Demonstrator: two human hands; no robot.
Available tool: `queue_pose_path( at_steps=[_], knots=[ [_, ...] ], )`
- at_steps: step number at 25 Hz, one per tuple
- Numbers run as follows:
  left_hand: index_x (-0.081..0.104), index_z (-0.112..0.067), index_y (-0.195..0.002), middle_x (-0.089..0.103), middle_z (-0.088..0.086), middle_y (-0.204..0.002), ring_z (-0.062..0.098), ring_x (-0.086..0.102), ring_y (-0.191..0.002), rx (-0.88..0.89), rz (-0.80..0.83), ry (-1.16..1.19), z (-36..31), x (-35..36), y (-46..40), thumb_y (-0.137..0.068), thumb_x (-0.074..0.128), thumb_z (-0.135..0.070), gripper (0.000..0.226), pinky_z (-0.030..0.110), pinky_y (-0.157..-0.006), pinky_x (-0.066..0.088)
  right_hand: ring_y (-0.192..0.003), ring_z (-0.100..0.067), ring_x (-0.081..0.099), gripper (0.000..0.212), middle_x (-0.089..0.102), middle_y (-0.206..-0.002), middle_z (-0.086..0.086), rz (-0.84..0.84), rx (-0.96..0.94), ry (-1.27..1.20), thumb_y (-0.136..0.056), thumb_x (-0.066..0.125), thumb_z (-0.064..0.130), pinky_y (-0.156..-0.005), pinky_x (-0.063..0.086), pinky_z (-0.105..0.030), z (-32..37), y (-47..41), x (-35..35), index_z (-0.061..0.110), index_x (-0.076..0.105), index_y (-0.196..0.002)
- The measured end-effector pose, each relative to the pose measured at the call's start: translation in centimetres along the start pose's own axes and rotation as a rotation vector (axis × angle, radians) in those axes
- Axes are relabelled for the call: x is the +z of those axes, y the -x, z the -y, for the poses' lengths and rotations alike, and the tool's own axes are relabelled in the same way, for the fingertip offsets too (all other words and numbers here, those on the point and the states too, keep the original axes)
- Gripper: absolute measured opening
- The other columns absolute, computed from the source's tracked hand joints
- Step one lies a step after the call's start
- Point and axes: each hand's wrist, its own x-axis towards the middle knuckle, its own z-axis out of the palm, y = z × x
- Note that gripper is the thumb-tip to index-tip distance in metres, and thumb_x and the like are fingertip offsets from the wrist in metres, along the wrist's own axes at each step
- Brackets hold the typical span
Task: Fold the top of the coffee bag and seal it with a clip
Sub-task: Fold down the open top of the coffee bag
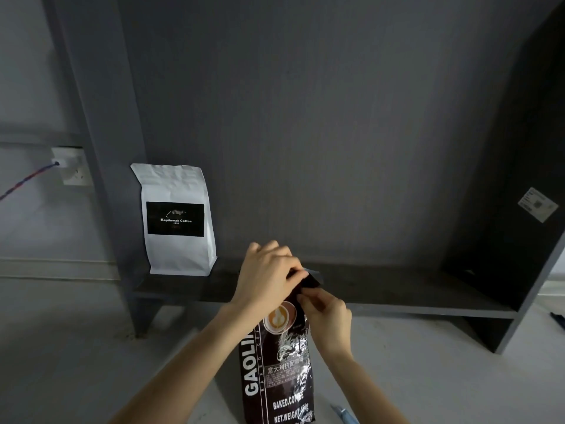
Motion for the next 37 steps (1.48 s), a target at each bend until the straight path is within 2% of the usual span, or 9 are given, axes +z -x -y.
queue_pose_path(
  at_steps=[6,14,17,22,25,27,31,34,37],
  knots=[
    [0.067,-0.014,-0.070,0.071,0.001,-0.085,0.022,0.053,-0.090,-0.307,0.023,0.182,1.5,-0.7,-1.4,-0.081,0.056,-0.033,0.024,0.037,-0.083,0.035,-0.053,0.011,0.056,0.007,0.062,-0.061,0.012,0.039,-0.055,-0.054,-0.081,0.063,0.013,-0.047,0.038,-0.003,0.2,0.5,-0.1,0.012,0.069,-0.084],
    [0.065,-0.022,-0.078,0.064,-0.007,-0.078,0.012,0.045,-0.082,-0.113,0.069,0.230,2.4,-2.4,-0.6,-0.079,0.056,-0.041,0.022,0.036,-0.079,0.036,-0.060,0.004,0.060,0.005,0.065,-0.067,0.008,0.005,-0.037,-0.062,-0.082,0.060,0.012,-0.051,0.043,-0.007,-0.3,0.5,-0.6,0.014,0.065,-0.082],
    [0.064,-0.025,-0.087,0.060,-0.011,-0.082,0.013,0.052,-0.086,-0.203,-0.003,0.436,3.3,-2.7,0.7,-0.079,0.061,-0.036,0.015,0.037,-0.081,0.043,-0.069,-0.009,0.063,0.006,0.069,-0.074,-0.001,-0.004,0.011,-0.095,-0.082,0.060,0.013,-0.057,0.045,-0.016,-0.9,0.1,-1.2,0.012,0.066,-0.085],
    [0.054,-0.020,-0.104,0.060,0.000,-0.101,0.014,0.056,-0.097,-0.533,-0.079,0.824,4.0,-1.2,4.6,-0.078,0.065,-0.020,0.029,0.024,-0.082,0.046,-0.069,-0.006,0.061,0.007,0.066,-0.071,0.006,0.002,0.023,-0.104,-0.083,0.059,0.013,-0.053,0.045,-0.011,-1.1,-0.1,-1.0,0.013,0.065,-0.085],
    [0.058,-0.010,-0.092,0.064,0.000,-0.087,0.010,0.060,-0.084,-0.593,-0.050,0.901,3.8,-0.3,6.1,-0.079,0.064,-0.015,0.015,0.008,-0.069,0.045,-0.072,-0.011,0.061,0.012,0.064,-0.072,0.009,0.020,0.009,-0.129,-0.084,0.055,0.010,-0.056,0.047,-0.009,-0.8,0.1,-0.8,0.018,0.062,-0.089],
    [0.060,-0.003,-0.082,0.065,0.004,-0.076,0.009,0.059,-0.071,-0.559,-0.042,0.904,3.4,0.0,6.3,-0.081,0.061,-0.014,0.011,0.006,-0.062,0.041,-0.076,-0.014,0.062,0.019,0.064,-0.076,0.001,0.049,-0.013,-0.152,-0.085,0.054,0.010,-0.066,0.051,-0.021,-0.5,0.2,-0.9,0.020,0.059,-0.100],
    [0.057,-0.004,-0.069,0.059,0.001,-0.063,0.003,0.052,-0.058,-0.517,-0.021,0.911,2.8,-0.2,5.7,-0.080,0.062,-0.015,0.017,0.010,-0.056,0.037,-0.084,-0.021,0.063,0.012,0.065,-0.090,-0.012,0.035,-0.012,-0.238,-0.084,0.057,0.018,-0.075,0.052,-0.030,0.0,-0.1,-1.4,0.020,0.062,-0.095],
    [0.049,-0.010,-0.061,0.057,0.008,-0.067,0.014,0.051,-0.062,-0.551,-0.064,0.906,2.9,0.1,5.7,-0.079,0.064,-0.017,0.024,0.020,-0.061,0.038,-0.076,-0.016,0.063,0.013,0.067,-0.078,-0.004,0.057,0.019,-0.312,-0.082,0.060,0.017,-0.070,0.049,-0.025,0.4,-0.6,-1.9,0.027,0.063,-0.074],
    [0.047,-0.008,-0.063,0.060,0.019,-0.077,0.028,0.056,-0.068,-0.581,-0.106,0.955,3.0,0.4,5.9,-0.080,0.062,-0.017,0.024,0.034,-0.067,0.042,-0.073,-0.013,0.063,0.014,0.067,-0.075,-0.001,0.105,0.103,-0.441,-0.082,0.060,0.018,-0.063,0.049,-0.018,0.2,-0.7,-2.0,0.023,0.063,-0.069]
  ],
)
